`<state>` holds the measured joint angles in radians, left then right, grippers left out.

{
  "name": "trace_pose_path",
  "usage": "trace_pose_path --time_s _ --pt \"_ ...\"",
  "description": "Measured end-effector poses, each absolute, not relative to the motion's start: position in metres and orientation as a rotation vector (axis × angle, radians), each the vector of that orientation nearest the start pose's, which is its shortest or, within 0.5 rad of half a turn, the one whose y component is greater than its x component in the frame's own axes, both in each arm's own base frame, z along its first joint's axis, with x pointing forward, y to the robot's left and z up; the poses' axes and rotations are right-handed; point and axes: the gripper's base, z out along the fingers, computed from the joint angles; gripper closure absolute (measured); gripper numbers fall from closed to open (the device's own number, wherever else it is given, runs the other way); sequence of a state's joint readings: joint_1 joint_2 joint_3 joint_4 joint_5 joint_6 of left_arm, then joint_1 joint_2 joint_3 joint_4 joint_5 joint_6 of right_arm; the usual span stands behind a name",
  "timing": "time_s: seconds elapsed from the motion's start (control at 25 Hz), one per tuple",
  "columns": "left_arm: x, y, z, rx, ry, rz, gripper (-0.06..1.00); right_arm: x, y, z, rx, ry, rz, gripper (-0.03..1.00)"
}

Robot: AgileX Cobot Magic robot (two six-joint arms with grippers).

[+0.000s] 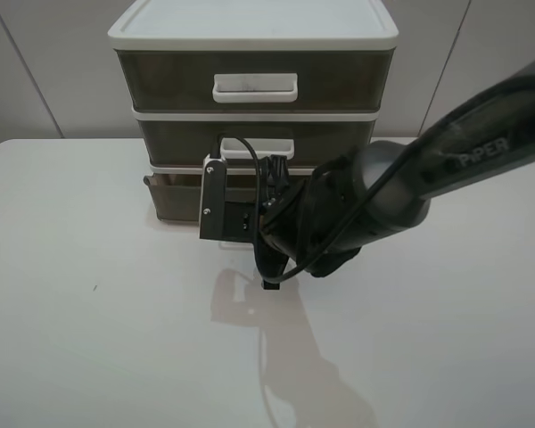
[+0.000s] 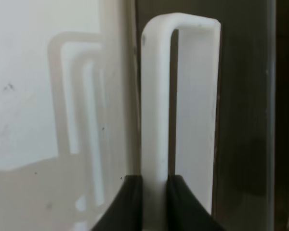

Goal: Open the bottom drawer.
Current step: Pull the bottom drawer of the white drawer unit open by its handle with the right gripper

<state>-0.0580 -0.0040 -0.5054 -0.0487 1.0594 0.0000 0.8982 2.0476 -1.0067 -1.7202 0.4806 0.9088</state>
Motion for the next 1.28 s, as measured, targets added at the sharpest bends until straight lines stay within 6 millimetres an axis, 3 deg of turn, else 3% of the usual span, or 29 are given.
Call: trace_pose_path --time_s 0.6,1.0,1.28 --pt "-0.006 -0.004 0.279 0.061 2.033 -0.095 0.2 0.243 0.253 0.117 -1.75 1.729 -0.505 0.86" --pt "-0.006 -0.004 0.279 0.061 2.033 -0.095 0.2 0.22 0.258 0.118 -1.755 1.749 -0.487 0.86" --pt "-0.006 -0.004 0.279 0.061 2.033 -0.095 0.2 0.215 0.261 0.119 -1.745 1.763 -0.488 0.86"
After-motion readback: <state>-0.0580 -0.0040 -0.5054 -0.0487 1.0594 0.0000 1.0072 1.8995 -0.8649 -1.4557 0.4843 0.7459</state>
